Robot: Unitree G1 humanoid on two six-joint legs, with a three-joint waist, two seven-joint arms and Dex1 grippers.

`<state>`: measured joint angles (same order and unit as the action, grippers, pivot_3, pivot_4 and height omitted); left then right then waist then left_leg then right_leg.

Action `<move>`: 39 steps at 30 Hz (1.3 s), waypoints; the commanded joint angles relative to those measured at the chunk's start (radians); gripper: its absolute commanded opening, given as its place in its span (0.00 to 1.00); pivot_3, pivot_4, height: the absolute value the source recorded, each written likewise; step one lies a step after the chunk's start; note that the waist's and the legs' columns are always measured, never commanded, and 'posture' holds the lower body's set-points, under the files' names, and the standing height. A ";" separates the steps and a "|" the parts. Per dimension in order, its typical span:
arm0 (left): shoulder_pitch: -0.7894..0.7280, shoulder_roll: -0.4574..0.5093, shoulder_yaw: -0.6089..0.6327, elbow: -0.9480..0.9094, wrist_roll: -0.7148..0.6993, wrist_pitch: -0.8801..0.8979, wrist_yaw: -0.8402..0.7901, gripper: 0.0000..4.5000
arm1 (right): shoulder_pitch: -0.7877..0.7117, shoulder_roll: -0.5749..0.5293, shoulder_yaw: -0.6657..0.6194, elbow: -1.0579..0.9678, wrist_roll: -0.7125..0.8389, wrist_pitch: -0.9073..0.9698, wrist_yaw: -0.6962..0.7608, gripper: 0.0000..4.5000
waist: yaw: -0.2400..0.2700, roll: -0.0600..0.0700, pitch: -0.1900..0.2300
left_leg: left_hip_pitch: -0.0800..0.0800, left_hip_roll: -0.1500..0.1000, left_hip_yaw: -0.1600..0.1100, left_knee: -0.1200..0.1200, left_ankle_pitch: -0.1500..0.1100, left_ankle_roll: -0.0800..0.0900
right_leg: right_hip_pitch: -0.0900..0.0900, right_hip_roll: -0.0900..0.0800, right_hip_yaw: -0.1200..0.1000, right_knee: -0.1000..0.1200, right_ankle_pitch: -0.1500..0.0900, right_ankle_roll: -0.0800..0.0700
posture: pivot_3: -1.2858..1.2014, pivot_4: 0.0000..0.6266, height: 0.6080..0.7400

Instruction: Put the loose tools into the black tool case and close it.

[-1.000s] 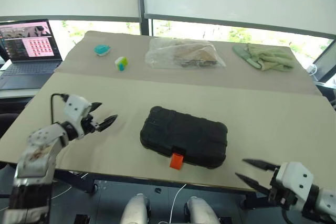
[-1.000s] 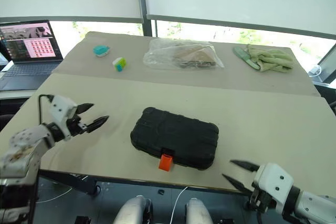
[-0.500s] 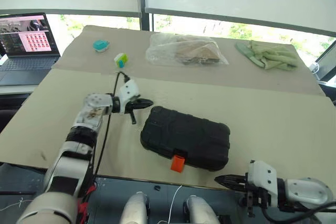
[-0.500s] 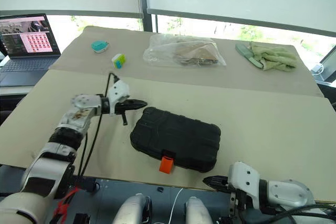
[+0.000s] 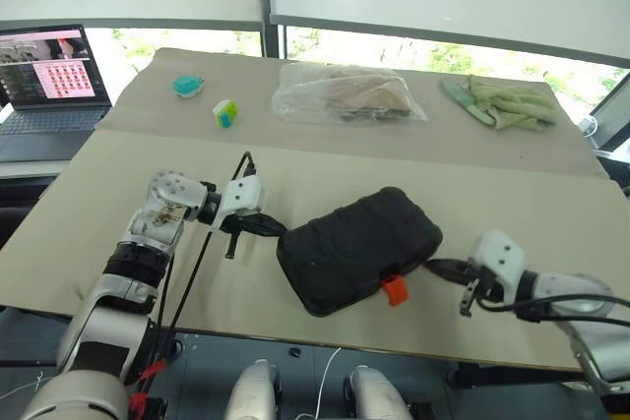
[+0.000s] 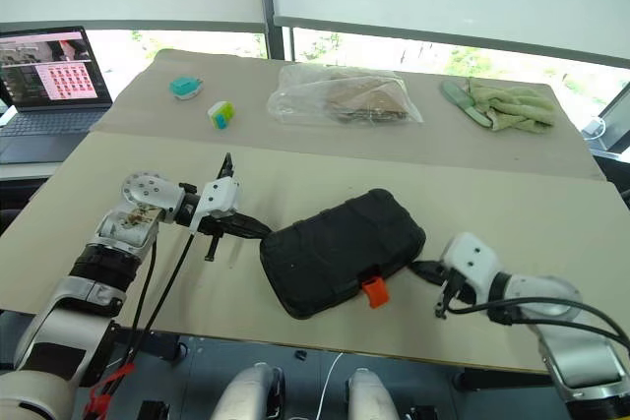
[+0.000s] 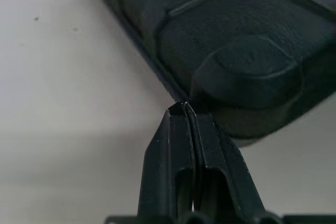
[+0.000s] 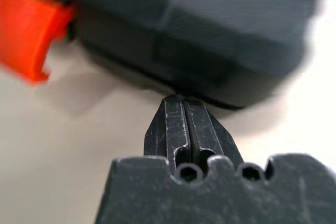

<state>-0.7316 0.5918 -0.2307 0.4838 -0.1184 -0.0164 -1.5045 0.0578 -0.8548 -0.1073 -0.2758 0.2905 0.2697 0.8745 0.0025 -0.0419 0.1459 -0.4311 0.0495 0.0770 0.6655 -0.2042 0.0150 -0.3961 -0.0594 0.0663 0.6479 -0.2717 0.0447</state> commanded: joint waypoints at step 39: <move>-0.076 -0.167 -0.236 -0.148 0.067 0.027 0.056 0.02 | 0.009 0.089 0.197 -0.241 -0.044 0.212 -0.071 0.00 | 0.004 0.006 -0.003 | 0.000 -0.001 -0.007 0.011 -0.002 0.003 | 0.007 0.001 -0.001 0.000 0.001 0.002 | 0.52 0.24 1.00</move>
<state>-0.8260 0.4216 -0.4406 0.3179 -0.0824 -0.0019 -1.4438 0.0730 -0.7756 0.1211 -0.4838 0.2208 0.4824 0.8044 0.0068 -0.0360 0.1430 -0.4306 0.0488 0.0704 0.6764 -0.2058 0.0177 -0.3891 -0.0580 0.0653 0.6479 -0.2708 0.0467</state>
